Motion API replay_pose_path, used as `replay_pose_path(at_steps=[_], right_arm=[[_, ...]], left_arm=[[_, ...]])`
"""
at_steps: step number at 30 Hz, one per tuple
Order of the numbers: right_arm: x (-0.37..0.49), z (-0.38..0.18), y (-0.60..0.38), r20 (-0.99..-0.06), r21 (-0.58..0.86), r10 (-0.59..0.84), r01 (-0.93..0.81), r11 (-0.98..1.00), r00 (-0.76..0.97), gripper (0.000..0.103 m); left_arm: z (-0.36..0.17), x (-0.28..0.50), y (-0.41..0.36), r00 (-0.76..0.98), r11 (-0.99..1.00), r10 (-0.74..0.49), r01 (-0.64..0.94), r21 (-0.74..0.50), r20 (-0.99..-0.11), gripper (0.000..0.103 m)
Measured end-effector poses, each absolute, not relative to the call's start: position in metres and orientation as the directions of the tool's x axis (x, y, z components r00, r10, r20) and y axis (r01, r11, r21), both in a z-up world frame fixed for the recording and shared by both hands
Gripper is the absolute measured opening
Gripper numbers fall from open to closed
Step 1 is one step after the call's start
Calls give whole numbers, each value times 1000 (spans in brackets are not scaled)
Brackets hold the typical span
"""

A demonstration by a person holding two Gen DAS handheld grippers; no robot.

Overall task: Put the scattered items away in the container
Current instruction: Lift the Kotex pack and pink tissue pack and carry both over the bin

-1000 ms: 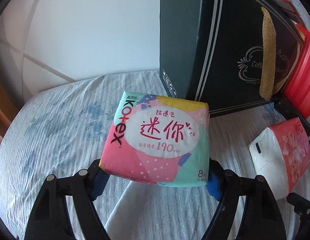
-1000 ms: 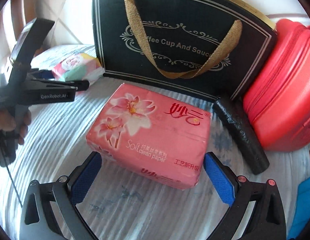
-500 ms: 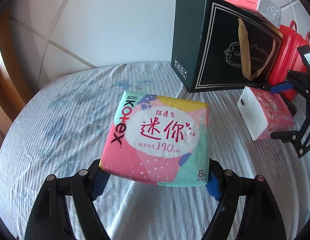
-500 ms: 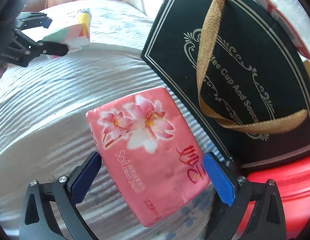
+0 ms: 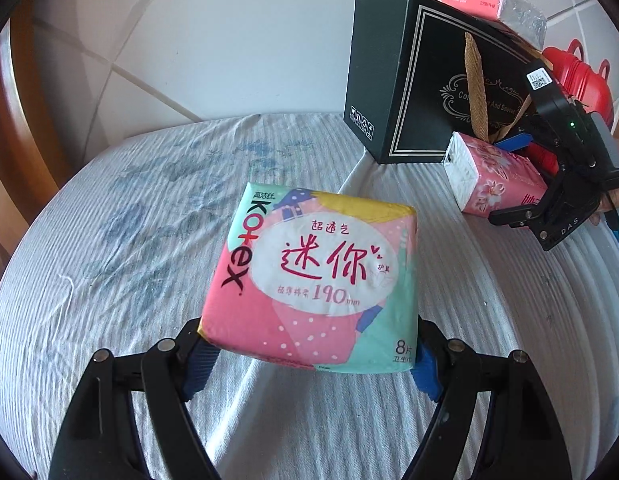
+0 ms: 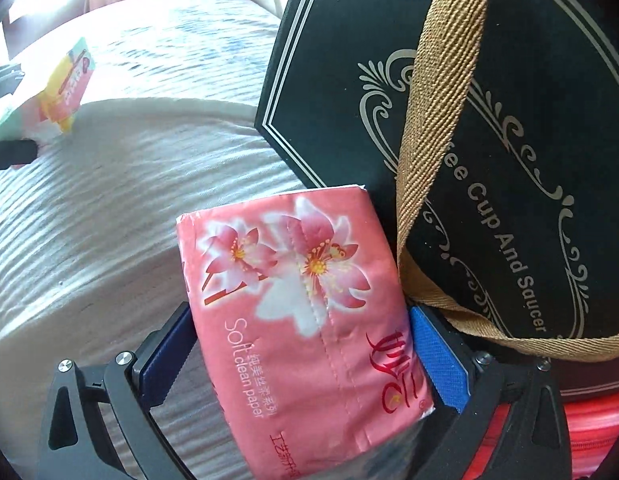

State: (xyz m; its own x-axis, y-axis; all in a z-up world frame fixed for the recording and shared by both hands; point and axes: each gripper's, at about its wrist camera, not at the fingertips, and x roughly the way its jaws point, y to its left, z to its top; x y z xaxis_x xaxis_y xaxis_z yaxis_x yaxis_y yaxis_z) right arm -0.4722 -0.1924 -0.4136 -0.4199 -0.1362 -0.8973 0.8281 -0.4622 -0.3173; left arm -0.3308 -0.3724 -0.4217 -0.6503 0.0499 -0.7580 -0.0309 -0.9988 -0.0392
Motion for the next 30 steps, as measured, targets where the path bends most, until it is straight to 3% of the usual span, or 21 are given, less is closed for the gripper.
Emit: replay_pose_path(at_steps=[8,16,30], right_arm=[[-470,-412,-194,-920,-277,-77,777,-565,-384,102],[-404,-404,-174,-929,-230,-86,746,-625,-359,99],[-181,-397,-107,-962,-63,-118,620,-782,-245,96]], left_arm=[[-417,-324,-369,-648,-998,57,-27,-52,-760,79],[-409,-292,-359,-634,-999,40,-23,-33,-772,79],[-374,-166,-321,-546,-997,77,-38,-68,-834,79]])
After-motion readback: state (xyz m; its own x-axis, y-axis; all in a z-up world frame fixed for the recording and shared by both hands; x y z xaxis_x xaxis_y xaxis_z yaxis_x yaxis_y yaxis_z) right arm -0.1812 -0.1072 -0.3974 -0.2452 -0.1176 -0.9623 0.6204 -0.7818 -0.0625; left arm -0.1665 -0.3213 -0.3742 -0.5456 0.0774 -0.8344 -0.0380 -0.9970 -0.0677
